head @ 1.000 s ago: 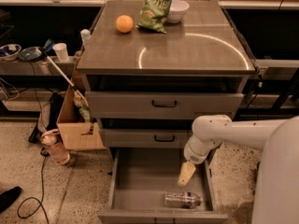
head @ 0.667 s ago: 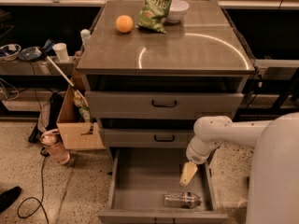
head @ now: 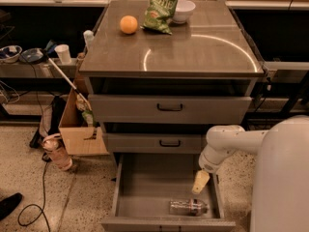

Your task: Pick water bottle from bottom drawer and place on counter

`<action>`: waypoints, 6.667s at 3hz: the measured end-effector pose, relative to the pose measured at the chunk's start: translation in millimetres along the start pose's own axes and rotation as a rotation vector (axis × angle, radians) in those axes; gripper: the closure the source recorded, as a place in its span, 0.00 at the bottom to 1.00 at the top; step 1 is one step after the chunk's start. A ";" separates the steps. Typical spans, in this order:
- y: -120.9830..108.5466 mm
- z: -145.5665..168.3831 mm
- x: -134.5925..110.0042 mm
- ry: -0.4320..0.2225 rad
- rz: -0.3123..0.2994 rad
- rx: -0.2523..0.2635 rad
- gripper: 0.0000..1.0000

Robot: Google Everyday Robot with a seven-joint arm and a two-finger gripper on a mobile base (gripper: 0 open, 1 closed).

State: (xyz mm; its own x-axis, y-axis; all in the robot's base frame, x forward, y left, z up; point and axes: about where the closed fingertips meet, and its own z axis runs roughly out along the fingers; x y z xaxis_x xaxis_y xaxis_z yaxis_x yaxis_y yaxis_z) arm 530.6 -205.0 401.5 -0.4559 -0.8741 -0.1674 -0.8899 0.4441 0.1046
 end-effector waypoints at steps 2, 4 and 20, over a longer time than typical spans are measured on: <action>0.2 28.6 18.8 0.011 0.041 -0.027 0.00; 14.9 47.0 25.9 -0.005 0.052 -0.016 0.00; -4.0 290.6 7.3 -0.065 0.077 -0.152 0.38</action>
Offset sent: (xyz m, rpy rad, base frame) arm -0.0117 -0.0167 -0.0454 0.0069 0.0602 -0.0608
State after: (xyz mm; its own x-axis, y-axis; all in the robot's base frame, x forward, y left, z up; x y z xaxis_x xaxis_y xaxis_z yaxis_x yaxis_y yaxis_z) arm 525.9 -156.1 114.9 -0.5272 -0.8218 -0.2159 -0.8417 0.4703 0.2653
